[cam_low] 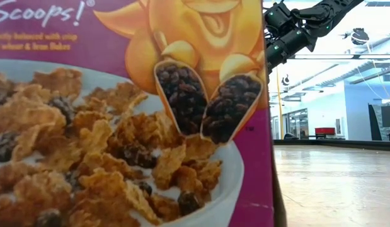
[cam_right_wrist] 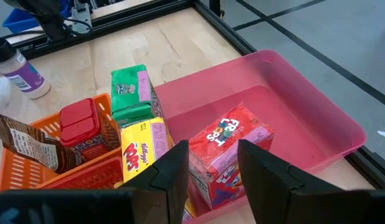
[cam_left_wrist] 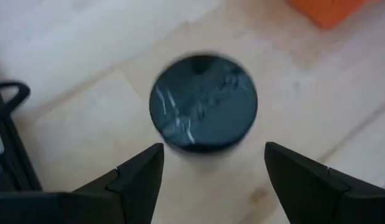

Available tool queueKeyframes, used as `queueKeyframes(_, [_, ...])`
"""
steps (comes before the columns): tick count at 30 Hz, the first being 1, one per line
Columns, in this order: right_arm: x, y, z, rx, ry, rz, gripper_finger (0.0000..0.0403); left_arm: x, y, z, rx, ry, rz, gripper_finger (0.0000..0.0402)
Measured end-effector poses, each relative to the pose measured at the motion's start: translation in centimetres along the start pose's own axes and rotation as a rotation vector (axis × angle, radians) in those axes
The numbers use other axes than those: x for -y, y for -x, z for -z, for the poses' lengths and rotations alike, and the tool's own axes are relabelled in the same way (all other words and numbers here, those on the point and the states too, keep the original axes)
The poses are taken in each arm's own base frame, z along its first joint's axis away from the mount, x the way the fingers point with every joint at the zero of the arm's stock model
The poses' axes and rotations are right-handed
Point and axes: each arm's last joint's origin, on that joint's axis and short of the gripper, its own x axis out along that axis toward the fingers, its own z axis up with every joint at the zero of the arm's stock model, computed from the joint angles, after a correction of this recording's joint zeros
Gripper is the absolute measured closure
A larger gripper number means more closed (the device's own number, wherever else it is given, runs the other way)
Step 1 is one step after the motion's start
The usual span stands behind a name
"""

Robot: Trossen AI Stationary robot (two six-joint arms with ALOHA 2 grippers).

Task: Pick & Place Kitchen Items
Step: Put the black spice bottle into the orange basket

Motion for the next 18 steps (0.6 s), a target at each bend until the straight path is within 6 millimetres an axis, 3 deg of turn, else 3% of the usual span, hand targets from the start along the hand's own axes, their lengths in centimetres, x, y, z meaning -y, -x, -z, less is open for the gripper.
queueKeyframes(18, [0.0,0.0,0.0,-0.001,-0.001,0.000,0.0271,-1.3,-3.5,0.3,0.184,0.060,0.022,0.0127])
